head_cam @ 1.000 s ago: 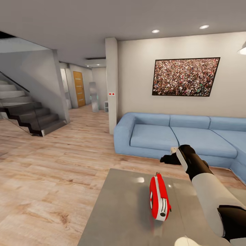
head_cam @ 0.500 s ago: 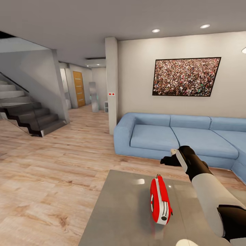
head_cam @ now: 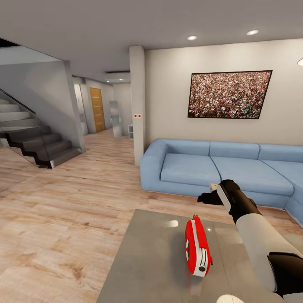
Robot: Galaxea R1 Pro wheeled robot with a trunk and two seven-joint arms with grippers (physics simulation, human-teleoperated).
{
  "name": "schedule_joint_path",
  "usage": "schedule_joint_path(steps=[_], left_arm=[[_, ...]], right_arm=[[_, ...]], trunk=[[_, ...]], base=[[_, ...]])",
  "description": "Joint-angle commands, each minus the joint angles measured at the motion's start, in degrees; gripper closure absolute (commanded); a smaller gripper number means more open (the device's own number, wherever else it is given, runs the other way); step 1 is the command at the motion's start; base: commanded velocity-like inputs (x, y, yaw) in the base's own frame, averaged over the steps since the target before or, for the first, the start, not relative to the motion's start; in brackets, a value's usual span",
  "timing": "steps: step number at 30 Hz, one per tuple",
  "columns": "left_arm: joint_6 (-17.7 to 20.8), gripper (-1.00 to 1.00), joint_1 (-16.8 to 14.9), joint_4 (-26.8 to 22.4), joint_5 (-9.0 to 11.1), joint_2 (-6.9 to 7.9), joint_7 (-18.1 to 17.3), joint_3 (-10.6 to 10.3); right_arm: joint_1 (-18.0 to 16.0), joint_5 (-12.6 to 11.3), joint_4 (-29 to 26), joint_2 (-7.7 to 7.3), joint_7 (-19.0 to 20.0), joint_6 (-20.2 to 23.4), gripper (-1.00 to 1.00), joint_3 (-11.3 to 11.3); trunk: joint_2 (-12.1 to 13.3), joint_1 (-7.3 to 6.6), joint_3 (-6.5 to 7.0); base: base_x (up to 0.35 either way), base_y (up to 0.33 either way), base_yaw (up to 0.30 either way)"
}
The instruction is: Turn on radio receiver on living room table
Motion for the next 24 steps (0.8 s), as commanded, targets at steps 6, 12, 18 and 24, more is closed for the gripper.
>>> schedule_joint_path(steps=[6, 12, 18, 24], left_arm=[[-2.2, -1.00, 0.0, 0.0, 0.0, 0.01, 0.0, 0.0], [-3.4, -1.00, 0.0, 0.0, -0.1, -0.05, 0.0, 0.0], [-3.5, -1.00, 0.0, 0.1, -0.1, -0.16, 0.1, 0.0], [-3.5, -1.00, 0.0, 0.0, -0.2, -0.17, 0.2, -0.1]], right_arm=[[0.0, 0.0, 0.0, 0.00, 0.2, 0.0, -1.00, 0.0], [0.0, 0.0, 0.0, 0.00, 0.3, 0.0, -1.00, 0.0], [0.0, 0.0, 0.0, 0.00, 0.3, 0.0, -1.00, 0.0], [0.0, 0.0, 0.0, 0.00, 0.4, 0.0, -1.00, 0.0]], trunk=[[0.0, 0.00, 0.00], [0.0, 0.00, 0.00], [-1.6, 0.88, -0.72], [-2.8, 1.54, -1.26]], base=[[0.000, 0.000, 0.000], [0.000, 0.000, 0.000], [0.000, 0.000, 0.000], [0.000, 0.000, 0.000]])
